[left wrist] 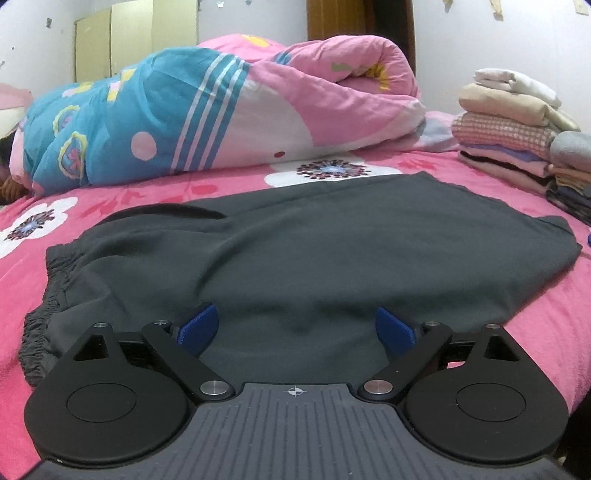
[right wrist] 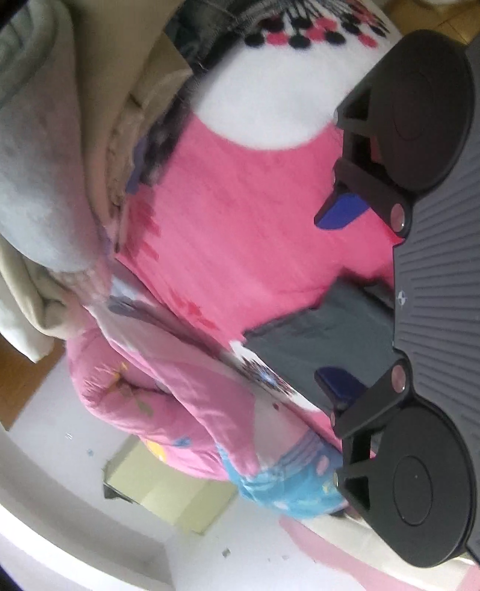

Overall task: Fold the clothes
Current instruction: 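Grasp the trouser edge with the left tool while the right tool grasps further along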

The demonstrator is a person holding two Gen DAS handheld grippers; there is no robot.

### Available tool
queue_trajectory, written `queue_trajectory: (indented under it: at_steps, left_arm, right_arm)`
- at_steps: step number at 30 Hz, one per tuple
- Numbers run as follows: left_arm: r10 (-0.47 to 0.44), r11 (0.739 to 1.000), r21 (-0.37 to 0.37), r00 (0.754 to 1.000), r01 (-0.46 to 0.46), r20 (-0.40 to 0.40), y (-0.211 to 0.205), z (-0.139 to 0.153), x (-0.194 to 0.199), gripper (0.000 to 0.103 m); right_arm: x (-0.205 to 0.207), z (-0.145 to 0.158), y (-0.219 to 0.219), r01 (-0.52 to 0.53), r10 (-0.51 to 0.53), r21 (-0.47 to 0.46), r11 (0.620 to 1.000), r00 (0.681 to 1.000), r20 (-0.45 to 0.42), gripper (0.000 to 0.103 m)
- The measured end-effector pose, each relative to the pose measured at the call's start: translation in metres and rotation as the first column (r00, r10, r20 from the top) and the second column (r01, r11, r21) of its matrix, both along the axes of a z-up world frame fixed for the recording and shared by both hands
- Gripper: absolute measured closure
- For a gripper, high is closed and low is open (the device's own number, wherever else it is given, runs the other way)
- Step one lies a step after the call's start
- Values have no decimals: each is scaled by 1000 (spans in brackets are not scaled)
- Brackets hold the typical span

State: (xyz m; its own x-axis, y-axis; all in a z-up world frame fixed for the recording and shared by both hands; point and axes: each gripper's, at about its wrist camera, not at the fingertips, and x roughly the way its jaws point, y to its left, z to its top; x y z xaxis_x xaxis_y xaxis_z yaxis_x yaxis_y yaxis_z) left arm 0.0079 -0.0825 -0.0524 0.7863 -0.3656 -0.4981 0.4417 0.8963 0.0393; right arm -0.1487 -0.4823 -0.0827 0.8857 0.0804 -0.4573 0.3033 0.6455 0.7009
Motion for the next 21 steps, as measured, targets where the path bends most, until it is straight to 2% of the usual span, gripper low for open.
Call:
queue_trajectory:
  at_steps: [2,3,5,6,8,11,15,16,18,21]
  left_arm:
    - [5,1000,-5,1000,-5,6,0,2,-1,10]
    - [8,1000,-7,1000,-8,8,-1,3,-1,10]
    - [-6,1000,-22,1000,7,25,-1,9,-6,11]
    - [-19,999,-31,999,21,34,-1,12,-8,11]
    - [-68,997,-44,996,71,54,-7,19,-15,11]
    - [-165,984,-59,984,169,66,-22,26,-25,14]
    - [-299,952,-53,952,302,60,-51,23,-36,24]
    - [-329,942,-45,942,332,58,-59,21,-39,29]
    - [-374,927,9,926,374,58,-74,14,-44,35]
    - [-394,918,77,917,389,63,-82,6,-50,43]
  right_arm:
    - [9,0,6,-25,23,-40,999,999,-32,37]
    - [13,-1,11,-31,28,-56,998,998,-47,39]
    - [18,-2,16,-34,29,-74,997,997,-66,55]
    - [20,-3,17,-36,30,-80,996,997,-70,59]
    - [23,-5,19,-39,32,-92,995,996,-78,80]
    - [23,-3,20,-31,25,-104,994,998,-65,92]
    - [22,0,21,-20,14,-120,993,999,-44,95]
    - [22,1,21,-17,12,-124,992,999,-39,95]
    - [22,1,20,-6,1,-120,993,999,-44,95]
    - [18,-3,16,21,-27,-80,997,996,-82,88]
